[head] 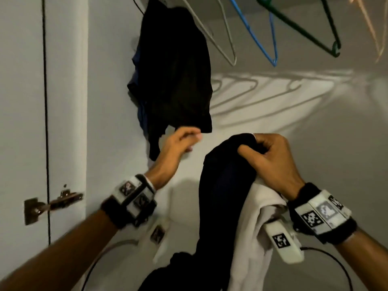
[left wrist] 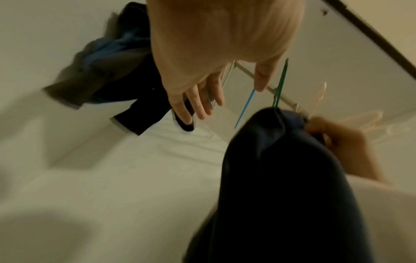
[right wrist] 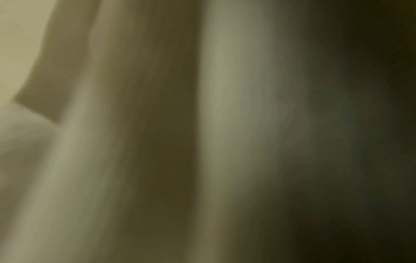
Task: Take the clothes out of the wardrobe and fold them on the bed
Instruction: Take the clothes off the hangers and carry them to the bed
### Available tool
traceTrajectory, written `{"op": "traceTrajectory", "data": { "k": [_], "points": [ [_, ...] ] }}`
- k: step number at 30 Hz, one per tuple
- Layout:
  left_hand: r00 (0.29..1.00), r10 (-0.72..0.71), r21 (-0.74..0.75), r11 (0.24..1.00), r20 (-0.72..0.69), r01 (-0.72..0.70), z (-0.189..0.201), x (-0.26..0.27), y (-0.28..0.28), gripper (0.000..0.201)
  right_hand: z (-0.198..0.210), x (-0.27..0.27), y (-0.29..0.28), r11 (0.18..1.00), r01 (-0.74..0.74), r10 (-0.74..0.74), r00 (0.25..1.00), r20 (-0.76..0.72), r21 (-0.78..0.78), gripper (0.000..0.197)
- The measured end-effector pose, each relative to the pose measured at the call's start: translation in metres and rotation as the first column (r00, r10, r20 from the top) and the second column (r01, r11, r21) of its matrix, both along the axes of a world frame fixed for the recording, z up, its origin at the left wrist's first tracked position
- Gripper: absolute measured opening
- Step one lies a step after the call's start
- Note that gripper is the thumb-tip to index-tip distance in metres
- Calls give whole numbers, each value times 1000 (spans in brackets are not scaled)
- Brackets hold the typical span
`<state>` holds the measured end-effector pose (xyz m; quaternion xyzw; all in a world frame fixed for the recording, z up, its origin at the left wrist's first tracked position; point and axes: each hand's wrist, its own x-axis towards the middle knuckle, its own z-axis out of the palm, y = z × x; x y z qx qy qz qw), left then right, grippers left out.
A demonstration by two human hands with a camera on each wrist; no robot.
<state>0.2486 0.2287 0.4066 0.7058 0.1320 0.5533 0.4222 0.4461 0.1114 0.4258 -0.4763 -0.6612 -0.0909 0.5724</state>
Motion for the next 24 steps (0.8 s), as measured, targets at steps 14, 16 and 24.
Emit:
{"op": "traceTrajectory", "data": {
  "k": [14, 16, 24],
  "points": [
    [684, -123, -49, 991, -719, 127, -324, 82, -75, 133, -33, 22, -39, 998, 53, -55, 997, -47, -30, 33],
    [739, 69, 84, 996, -671, -17, -333, 105, -77, 125, -35, 26, -49, 1000, 22, -22, 998, -52, 5, 31],
    [464, 395, 292, 915, -793, -279, -344, 141, -82, 50, -73, 72, -108, 992, 119, -109, 973, -205, 34, 33]
  ]
}}
